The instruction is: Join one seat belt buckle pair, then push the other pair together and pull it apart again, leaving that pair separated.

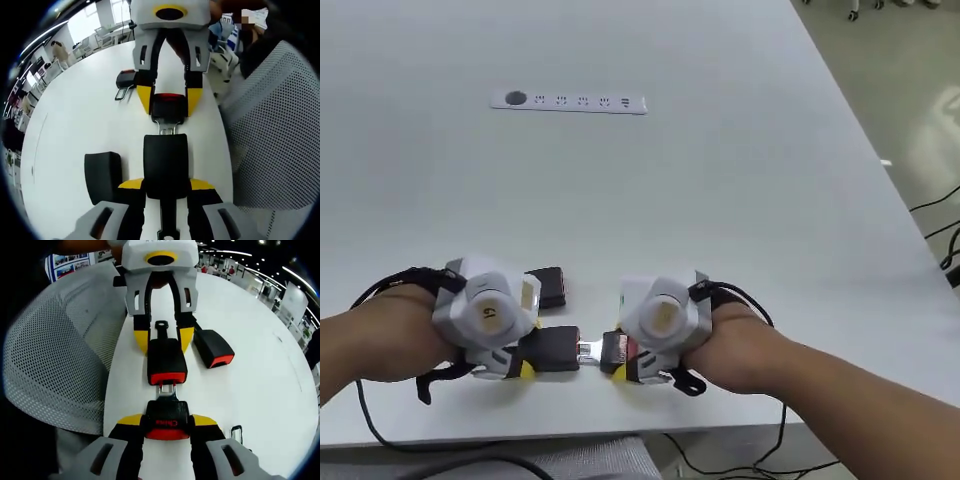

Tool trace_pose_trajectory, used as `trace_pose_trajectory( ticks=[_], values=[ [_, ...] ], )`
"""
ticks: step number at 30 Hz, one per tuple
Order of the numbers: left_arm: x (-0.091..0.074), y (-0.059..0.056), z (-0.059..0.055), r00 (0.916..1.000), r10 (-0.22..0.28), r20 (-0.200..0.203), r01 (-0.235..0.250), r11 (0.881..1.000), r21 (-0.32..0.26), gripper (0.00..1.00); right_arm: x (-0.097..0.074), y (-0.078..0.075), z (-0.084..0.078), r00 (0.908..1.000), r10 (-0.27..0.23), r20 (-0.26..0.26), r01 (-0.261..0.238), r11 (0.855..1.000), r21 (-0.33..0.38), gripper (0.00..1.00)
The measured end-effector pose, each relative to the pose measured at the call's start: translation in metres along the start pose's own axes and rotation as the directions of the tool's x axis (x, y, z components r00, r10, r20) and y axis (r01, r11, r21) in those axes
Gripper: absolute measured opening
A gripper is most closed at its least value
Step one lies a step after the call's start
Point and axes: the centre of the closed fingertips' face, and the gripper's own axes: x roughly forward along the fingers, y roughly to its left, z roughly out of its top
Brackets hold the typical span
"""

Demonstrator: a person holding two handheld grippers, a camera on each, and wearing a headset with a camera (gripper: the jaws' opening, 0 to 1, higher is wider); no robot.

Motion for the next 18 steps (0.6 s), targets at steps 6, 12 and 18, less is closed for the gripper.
trace_pose_trajectory(
  ticks=[6,12,18],
  values=[
    [0.001,0.000,-0.002,0.9999,-0.012,-0.010,0.012,1.000,-0.010,0.33,0.000,0.002,0.002,0.9998,0.019,0.008,-0.019,1.000,0.000,0.32],
    [0.002,0.001,-0.002,0.9997,-0.024,-0.008,0.024,1.000,-0.004,0.33,0.003,-0.001,0.006,0.9995,0.024,0.021,-0.024,1.000,-0.004,0.32],
    [0.001,0.000,-0.002,0.9996,-0.025,0.010,0.025,1.000,-0.003,0.33,0.006,-0.002,0.010,0.9993,0.027,0.026,-0.027,1.000,-0.005,0.31]
  ],
)
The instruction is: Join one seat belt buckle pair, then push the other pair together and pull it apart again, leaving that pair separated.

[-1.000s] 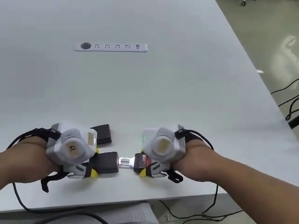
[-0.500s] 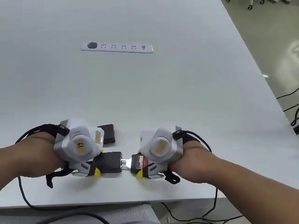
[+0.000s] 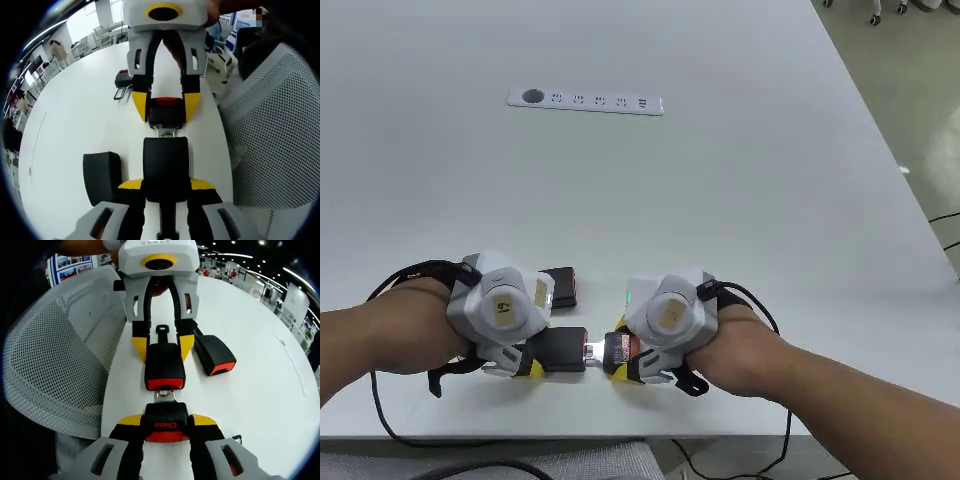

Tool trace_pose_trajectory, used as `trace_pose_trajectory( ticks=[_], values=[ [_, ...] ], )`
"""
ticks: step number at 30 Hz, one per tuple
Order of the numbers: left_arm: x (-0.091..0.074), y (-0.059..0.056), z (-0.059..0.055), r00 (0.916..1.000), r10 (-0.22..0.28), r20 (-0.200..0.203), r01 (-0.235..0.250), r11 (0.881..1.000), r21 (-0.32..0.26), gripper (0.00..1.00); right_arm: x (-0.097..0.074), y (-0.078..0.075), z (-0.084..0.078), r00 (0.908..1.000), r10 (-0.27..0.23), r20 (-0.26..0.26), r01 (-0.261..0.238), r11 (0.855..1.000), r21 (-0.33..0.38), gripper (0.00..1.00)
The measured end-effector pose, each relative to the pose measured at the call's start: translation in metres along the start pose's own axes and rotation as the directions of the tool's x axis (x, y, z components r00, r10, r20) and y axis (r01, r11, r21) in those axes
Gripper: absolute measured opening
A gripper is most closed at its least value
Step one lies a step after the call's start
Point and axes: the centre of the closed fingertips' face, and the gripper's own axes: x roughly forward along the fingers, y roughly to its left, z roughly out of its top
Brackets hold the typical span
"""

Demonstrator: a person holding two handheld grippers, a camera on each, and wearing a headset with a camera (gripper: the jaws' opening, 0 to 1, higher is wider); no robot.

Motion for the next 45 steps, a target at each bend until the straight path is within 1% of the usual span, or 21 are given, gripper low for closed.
trace_pose_trajectory(
  ticks=[4,6,9,13,14,15,18,23,26,29,30,31,35,38,45],
  values=[
    [0.000,0.001,-0.002,0.9997,0.000,0.026,0.000,1.000,-0.009,0.32,0.003,-0.001,0.004,1.0000,0.001,-0.004,-0.001,1.000,-0.007,0.31],
    [0.000,0.001,-0.001,0.9994,-0.001,0.033,0.001,1.000,-0.010,0.32,0.004,-0.002,0.004,1.0000,0.000,-0.002,0.000,1.000,-0.006,0.30],
    [0.001,0.002,0.000,0.9996,-0.004,0.028,0.004,1.000,-0.001,0.32,0.009,-0.001,0.009,1.0000,-0.005,0.001,0.005,1.000,0.000,0.30],
    [0.002,0.001,0.000,0.9998,-0.006,0.019,0.006,1.000,0.008,0.31,0.009,0.001,0.011,1.0000,-0.007,0.006,0.007,1.000,0.004,0.30],
    [0.001,0.001,0.000,0.9999,-0.005,0.016,0.005,1.000,0.008,0.31,0.007,0.001,0.014,0.9998,-0.010,0.016,0.010,1.000,0.000,0.30],
    [0.001,0.001,0.000,0.9998,-0.006,0.018,0.006,1.000,0.009,0.31,0.005,0.003,0.013,0.9999,-0.007,0.015,0.007,1.000,-0.002,0.30],
    [0.002,0.002,-0.001,0.9997,-0.003,0.022,0.003,1.000,0.004,0.31,0.007,0.002,0.013,0.9999,-0.004,0.014,0.004,1.000,-0.001,0.30],
    [0.002,0.003,-0.001,0.9998,0.004,0.017,-0.004,1.000,-0.004,0.32,0.004,0.003,0.012,0.9999,-0.001,0.014,0.001,1.000,0.002,0.31],
    [0.003,0.004,-0.002,0.9998,0.005,0.017,-0.005,1.000,-0.011,0.32,0.005,0.003,0.011,0.9999,0.002,0.015,-0.002,1.000,-0.002,0.31],
    [0.001,0.002,0.000,0.9996,0.008,0.028,-0.008,1.000,-0.014,0.32,0.003,0.003,0.009,0.9998,0.001,0.017,-0.001,1.000,-0.013,0.31],
    [0.001,0.002,0.000,0.9995,0.008,0.030,-0.008,1.000,-0.011,0.32,0.003,0.001,0.008,0.9998,0.002,0.021,-0.001,1.000,-0.013,0.31],
    [0.000,0.002,0.000,0.9994,0.007,0.035,-0.007,1.000,-0.020,0.32,0.003,0.001,0.008,0.9997,0.002,0.025,-0.001,1.000,-0.013,0.31],
    [-0.001,0.005,-0.003,0.9971,0.003,0.076,0.001,0.999,-0.052,0.32,0.001,-0.001,0.009,0.9967,-0.009,0.081,0.006,0.999,0.031,0.31],
    [-0.001,0.004,-0.002,0.9958,0.007,0.092,-0.001,0.998,-0.059,0.32,0.001,0.002,0.010,0.9960,-0.017,0.088,0.014,0.999,0.030,0.31],
    [-0.002,0.003,-0.002,0.9942,0.019,0.105,-0.012,0.998,-0.069,0.32,0.001,0.000,0.009,0.9949,-0.022,0.098,0.019,0.999,0.038,0.32]
  ],
)
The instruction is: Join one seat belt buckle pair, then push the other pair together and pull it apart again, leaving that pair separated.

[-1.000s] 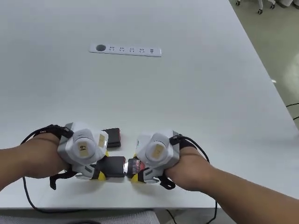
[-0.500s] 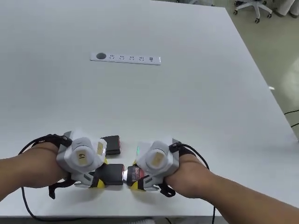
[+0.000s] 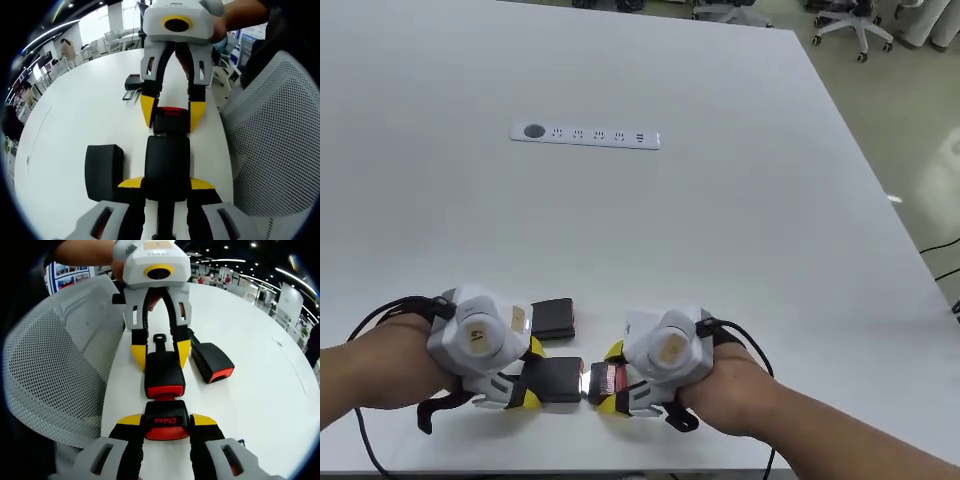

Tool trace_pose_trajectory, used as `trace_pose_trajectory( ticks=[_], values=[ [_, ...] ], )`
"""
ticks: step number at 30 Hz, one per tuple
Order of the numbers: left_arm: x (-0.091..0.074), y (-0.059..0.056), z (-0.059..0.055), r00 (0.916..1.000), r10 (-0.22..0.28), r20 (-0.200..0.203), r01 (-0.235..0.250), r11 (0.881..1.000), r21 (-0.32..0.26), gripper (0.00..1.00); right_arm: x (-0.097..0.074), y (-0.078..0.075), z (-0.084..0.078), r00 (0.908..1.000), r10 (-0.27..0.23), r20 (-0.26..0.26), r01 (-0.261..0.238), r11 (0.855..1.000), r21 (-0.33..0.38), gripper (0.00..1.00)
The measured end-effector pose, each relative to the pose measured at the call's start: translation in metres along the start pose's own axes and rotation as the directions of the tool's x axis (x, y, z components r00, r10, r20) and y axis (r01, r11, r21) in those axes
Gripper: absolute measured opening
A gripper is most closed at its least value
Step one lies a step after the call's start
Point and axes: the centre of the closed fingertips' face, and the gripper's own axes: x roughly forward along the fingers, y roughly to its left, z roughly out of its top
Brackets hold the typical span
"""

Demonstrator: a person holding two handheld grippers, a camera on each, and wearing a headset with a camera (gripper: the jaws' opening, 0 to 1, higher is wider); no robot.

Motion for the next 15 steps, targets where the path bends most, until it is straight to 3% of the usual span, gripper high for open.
trace_pose_trajectory(
  ticks=[8,15],
  values=[
    [0.0005,0.0010,-0.0017,0.9999,0.012,-0.001,-0.012,1.000,0.005,0.32,-0.0004,-0.0015,-0.0002,0.9999,0.003,0.017,-0.004,1.000,0.031,0.32],
    [0.0003,-0.0006,0.0014,0.9996,0.005,-0.029,-0.005,1.000,-0.011,0.33,0.0017,-0.0011,0.0000,0.9997,0.003,-0.025,-0.003,1.000,0.010,0.33]
  ],
)
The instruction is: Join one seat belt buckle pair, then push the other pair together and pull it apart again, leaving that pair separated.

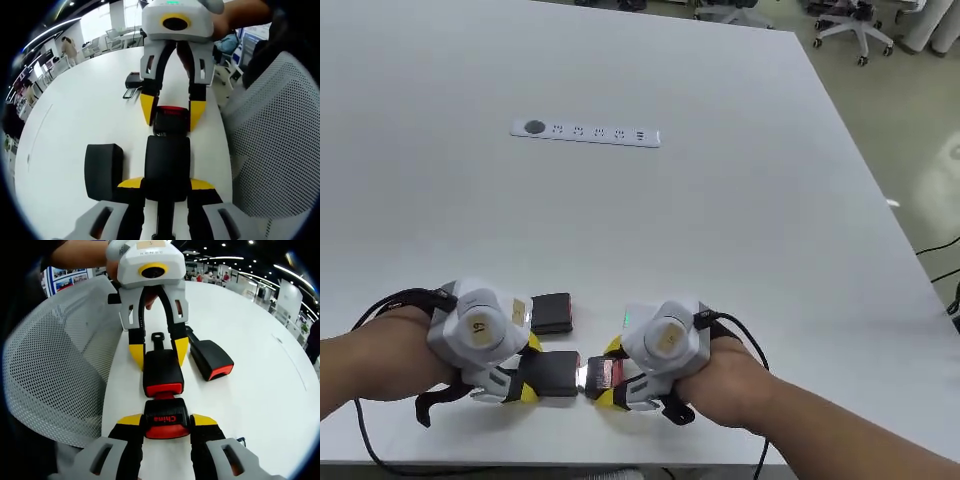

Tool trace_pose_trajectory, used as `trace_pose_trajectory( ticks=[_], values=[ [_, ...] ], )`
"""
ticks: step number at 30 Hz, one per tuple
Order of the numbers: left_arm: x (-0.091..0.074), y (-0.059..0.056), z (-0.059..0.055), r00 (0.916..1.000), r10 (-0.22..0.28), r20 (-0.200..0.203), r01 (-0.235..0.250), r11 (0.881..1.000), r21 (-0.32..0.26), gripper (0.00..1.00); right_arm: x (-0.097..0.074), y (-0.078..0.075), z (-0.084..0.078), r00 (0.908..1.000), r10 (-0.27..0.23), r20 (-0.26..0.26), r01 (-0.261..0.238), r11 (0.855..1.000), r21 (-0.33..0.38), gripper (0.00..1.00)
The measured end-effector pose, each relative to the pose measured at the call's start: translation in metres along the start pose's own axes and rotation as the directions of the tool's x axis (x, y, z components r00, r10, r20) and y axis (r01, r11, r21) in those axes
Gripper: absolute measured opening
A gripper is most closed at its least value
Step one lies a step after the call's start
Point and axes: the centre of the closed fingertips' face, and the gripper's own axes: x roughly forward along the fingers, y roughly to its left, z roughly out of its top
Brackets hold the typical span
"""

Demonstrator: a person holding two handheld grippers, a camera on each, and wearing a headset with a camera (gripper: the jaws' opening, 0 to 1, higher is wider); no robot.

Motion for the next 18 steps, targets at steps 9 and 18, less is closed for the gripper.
trace_pose_trajectory(
  ticks=[9,18],
  values=[
    [-0.003,-0.004,0.004,0.9992,-0.004,0.039,0.005,1.000,-0.018,0.35,0.001,0.001,-0.003,0.9996,0.005,-0.028,-0.005,1.000,-0.015,0.34],
    [-0.017,0.003,-0.001,0.9995,0.023,0.023,-0.021,0.996,-0.088,0.37,-0.008,0.006,-0.001,0.9998,0.009,-0.019,-0.010,1.000,-0.014,0.32]
  ],
)
